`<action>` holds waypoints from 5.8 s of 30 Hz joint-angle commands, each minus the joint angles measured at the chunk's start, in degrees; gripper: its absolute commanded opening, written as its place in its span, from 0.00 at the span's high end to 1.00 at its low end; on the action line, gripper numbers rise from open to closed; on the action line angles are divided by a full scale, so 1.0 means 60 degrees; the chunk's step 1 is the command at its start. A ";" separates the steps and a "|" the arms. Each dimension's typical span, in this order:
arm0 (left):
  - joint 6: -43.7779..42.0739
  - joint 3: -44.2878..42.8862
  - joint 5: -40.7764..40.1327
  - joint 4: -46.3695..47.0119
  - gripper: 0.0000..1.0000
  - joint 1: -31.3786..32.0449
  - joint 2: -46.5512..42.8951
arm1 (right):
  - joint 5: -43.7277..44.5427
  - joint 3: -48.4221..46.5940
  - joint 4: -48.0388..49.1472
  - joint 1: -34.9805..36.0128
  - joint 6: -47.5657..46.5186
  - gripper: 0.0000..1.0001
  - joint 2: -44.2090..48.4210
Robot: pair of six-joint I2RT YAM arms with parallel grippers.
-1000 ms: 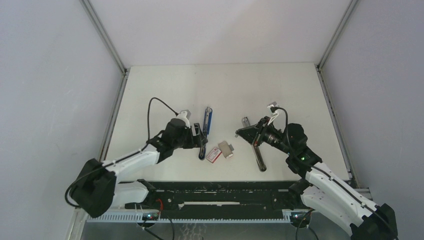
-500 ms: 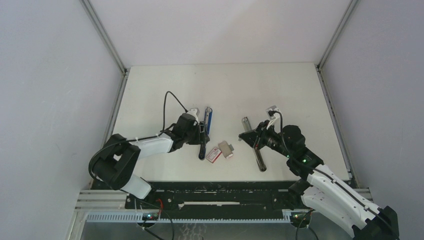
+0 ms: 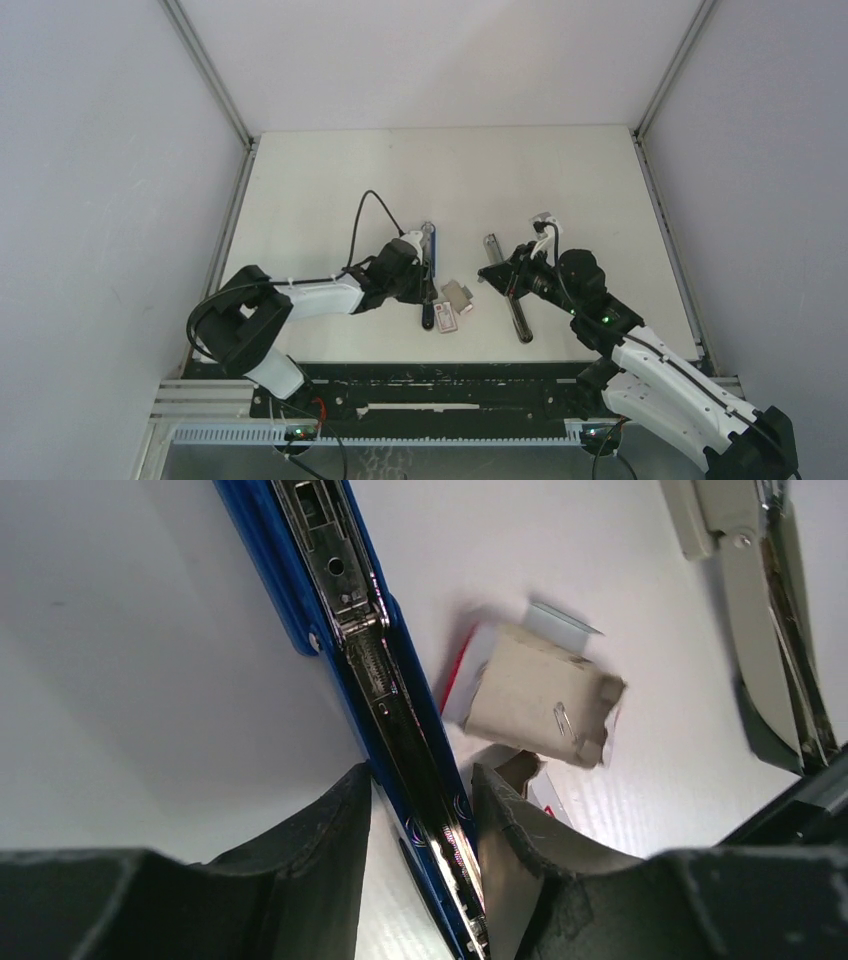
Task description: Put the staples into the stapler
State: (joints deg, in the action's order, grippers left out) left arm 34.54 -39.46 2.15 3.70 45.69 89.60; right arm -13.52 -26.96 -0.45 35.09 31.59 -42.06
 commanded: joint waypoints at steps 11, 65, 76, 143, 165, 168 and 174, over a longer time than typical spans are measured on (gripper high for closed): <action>0.1028 0.0104 0.0093 0.0719 0.33 0.0497 -0.1166 | 0.2708 -0.2000 -0.1374 0.1001 -0.0591 0.84 -0.2122; -0.1773 0.3137 -0.3407 0.1795 0.13 -0.2515 -0.5954 | 0.6529 -0.6895 -0.2360 0.2618 0.0802 0.84 -1.0279; -0.1791 0.3135 -0.3420 0.1799 0.12 -0.2521 -0.5916 | 0.6784 -0.6961 -0.2493 0.2618 0.0753 0.84 -1.0459; -0.1758 0.3121 -0.3389 0.1787 0.11 -0.2526 -0.5919 | 0.7018 -0.7725 -0.3184 0.2544 0.0583 0.86 -1.0720; -0.1772 0.3106 -0.3387 0.1726 0.11 -0.2519 -0.5966 | 0.6868 -0.7728 -0.3126 0.2525 0.0659 0.86 -1.0959; -0.1773 0.3102 -0.3400 0.1712 0.11 -0.2521 -0.5980 | 0.6884 -0.7728 -0.3134 0.2516 0.0667 0.86 -1.0978; -0.1784 0.3095 -0.3406 0.1711 0.11 -0.2515 -0.5980 | 0.6870 -0.7728 -0.3135 0.2501 0.0648 0.74 -1.0938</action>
State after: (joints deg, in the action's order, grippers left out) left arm 24.82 -20.67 -17.80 11.94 30.26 54.96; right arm 26.89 -71.22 -19.70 50.22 35.51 -107.74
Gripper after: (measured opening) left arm 0.891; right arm 0.214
